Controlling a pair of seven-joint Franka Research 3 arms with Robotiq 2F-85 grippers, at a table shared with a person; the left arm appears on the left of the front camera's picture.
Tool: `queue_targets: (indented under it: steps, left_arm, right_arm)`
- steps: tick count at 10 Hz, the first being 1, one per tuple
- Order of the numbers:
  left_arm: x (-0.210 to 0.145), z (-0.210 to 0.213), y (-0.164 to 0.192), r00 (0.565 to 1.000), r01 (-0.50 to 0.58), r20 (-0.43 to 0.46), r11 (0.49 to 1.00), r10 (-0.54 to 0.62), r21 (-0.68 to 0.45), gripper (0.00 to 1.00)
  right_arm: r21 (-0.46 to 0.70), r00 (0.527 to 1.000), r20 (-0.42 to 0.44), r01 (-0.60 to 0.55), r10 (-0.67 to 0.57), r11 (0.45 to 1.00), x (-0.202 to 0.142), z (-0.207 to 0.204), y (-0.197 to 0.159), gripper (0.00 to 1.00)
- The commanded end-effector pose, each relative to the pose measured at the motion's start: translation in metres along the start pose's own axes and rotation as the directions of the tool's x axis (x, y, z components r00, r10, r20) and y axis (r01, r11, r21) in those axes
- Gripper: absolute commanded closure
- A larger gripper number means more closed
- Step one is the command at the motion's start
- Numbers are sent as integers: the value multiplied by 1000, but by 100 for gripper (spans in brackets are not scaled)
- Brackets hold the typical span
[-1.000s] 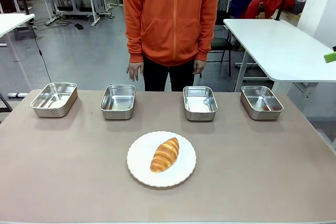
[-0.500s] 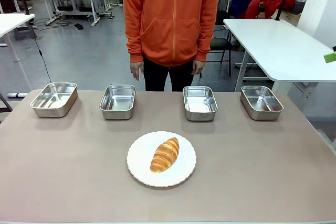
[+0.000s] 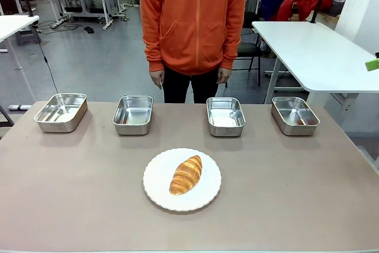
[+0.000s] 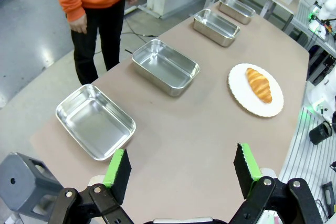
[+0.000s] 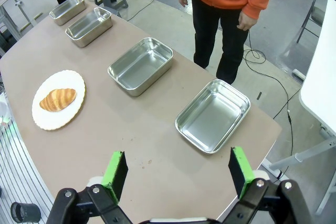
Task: Place the bread in the container.
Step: Place the Butter Roll into the Airtight Container indicated by the human.
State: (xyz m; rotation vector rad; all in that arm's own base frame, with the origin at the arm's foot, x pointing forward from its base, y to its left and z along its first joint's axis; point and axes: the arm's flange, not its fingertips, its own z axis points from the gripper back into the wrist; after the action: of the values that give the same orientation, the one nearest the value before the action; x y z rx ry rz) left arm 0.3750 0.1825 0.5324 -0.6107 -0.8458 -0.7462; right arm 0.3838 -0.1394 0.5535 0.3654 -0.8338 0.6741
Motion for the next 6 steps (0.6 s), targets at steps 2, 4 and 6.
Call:
queue_targets:
  steps: [2, 4, 6]
  left_arm:
    - [1, 1, -2, 1000, 7, 15, 1000, -7, -6, 0]
    - [1, 1, -2, 1000, 7, 15, 1000, -7, -6, 0]
    - [1, 1, -2, 1000, 7, 15, 1000, -7, -6, 0]
  right_arm:
    - [6, 999, 25, -22, 22, 1000, 0, 0, -2, 0]
    - [6, 999, 25, -22, 22, 1000, 0, 0, -2, 0]
    - [6, 999, 25, -22, 22, 1000, 0, 0, -2, 0]
